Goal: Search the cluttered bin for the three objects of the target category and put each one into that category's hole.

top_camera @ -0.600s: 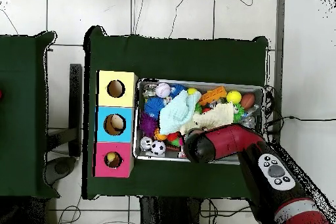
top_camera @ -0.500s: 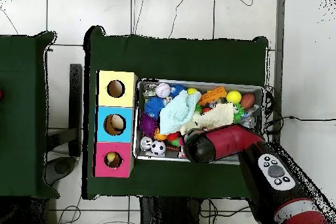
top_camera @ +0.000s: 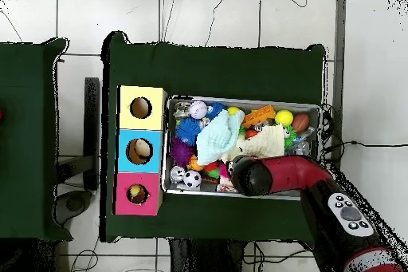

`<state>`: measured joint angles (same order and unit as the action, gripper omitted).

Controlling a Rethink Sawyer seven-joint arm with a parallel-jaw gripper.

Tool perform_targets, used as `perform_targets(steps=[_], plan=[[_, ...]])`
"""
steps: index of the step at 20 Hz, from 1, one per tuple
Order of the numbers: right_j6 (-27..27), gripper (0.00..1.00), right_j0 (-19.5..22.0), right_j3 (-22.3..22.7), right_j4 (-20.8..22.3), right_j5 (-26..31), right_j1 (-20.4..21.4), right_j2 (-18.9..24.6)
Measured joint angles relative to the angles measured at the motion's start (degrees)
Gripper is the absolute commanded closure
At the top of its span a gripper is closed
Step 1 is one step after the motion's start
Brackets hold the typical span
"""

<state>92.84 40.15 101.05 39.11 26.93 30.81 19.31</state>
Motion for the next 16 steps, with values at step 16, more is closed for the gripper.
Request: perform_targets(steps=[16], plan=[[0.0,0.00,12.9,0.1,-6.4,10.1,5.6,1.6]])
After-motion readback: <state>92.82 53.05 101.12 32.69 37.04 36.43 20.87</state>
